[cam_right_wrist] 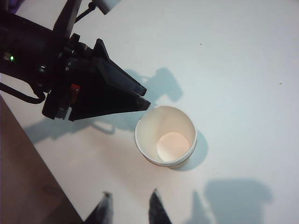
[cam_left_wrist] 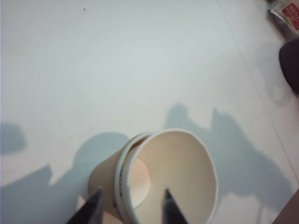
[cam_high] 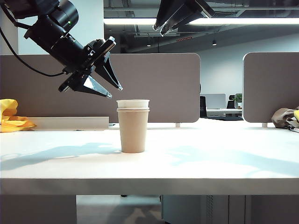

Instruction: Pick up all the paper cups on the table one by one and stack them together.

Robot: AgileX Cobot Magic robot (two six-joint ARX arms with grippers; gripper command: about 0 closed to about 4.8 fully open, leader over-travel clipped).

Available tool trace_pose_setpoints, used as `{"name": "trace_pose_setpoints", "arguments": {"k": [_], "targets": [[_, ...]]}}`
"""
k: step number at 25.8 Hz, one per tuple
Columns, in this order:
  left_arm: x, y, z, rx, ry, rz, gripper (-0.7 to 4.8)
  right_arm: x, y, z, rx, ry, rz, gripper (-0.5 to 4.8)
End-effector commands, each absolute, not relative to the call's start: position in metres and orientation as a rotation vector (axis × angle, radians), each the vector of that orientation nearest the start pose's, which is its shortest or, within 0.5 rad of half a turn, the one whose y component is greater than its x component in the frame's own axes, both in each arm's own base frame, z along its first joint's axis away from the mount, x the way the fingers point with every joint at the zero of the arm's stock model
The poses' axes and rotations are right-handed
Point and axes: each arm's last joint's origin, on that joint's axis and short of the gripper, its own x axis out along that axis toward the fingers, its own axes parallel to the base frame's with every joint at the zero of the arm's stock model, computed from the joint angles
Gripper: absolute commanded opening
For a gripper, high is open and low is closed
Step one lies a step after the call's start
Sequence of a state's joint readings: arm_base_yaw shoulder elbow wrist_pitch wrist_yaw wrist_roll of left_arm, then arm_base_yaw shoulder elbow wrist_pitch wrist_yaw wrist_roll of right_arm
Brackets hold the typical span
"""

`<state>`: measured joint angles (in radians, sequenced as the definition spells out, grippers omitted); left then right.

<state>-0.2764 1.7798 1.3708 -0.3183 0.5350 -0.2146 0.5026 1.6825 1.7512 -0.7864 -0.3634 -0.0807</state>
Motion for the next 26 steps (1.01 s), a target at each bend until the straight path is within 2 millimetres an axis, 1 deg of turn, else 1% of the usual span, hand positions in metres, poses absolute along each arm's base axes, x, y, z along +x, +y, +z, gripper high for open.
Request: {"name": "trace_pose_setpoints", "arguments": {"k": [1,2,3,4,9,11,12,14,18,20,21,22,23,24,26], "targets": [[0.372,-0.121,0.268,-0.285,0.790,-0.709,2.94,0.310,0.183,0.383,-0.124,0.689,0.869,1.09],[0.372,-0.121,0.270,-0.284,0.788,-0.709,3.39,0.310,0.183,0.383,-0.124,0.690,0.869,1.09],[0.373,-0.121,0.272,-0.283,0.784,-0.709,3.66,0.310,0.183,0.383,-0.124,0.690,0.869,1.09],[0.373,-0.121,0.275,-0.280,0.782,-0.705,3.77,0.310,0.183,0.383,-0.124,0.690,0.869,1.10],[0.374,-0.121,0.284,-0.227,0.763,-0.704,3.73,0.310,0.182,0.383,-0.124,0.698,0.869,1.32],[0.374,-0.121,0.285,-0.227,0.769,-0.705,3.48,0.310,0.182,0.382,-0.124,0.701,0.868,1.42],[0.374,-0.121,0.285,-0.220,0.768,-0.707,3.25,0.310,0.182,0.382,-0.124,0.701,0.868,1.51],[0.373,-0.121,0.285,-0.206,0.773,-0.715,2.73,0.310,0.182,0.382,-0.125,0.700,0.868,1.51],[0.373,-0.121,0.286,-0.204,0.769,-0.716,2.25,0.310,0.182,0.383,-0.125,0.699,0.868,1.49],[0.372,-0.120,0.289,-0.202,0.759,-0.716,1.78,0.310,0.182,0.383,-0.126,0.692,0.863,1.48],[0.371,-0.120,0.292,-0.200,0.748,-0.715,1.46,0.311,0.182,0.383,-0.128,0.689,0.856,1.36],[0.370,-0.120,0.297,-0.196,0.722,-0.719,0.76,0.310,0.182,0.384,-0.128,0.683,0.854,0.94],[0.368,-0.119,0.303,-0.188,0.694,-0.722,0.43,0.310,0.182,0.385,-0.124,0.681,0.853,0.74],[0.366,-0.118,0.313,-0.160,0.636,-0.718,0.00,0.309,0.181,0.387,-0.122,0.674,0.852,0.36],[0.362,-0.115,0.327,-0.137,0.558,-0.671,-0.06,0.308,0.181,0.391,-0.120,0.649,0.852,-0.06]]}}
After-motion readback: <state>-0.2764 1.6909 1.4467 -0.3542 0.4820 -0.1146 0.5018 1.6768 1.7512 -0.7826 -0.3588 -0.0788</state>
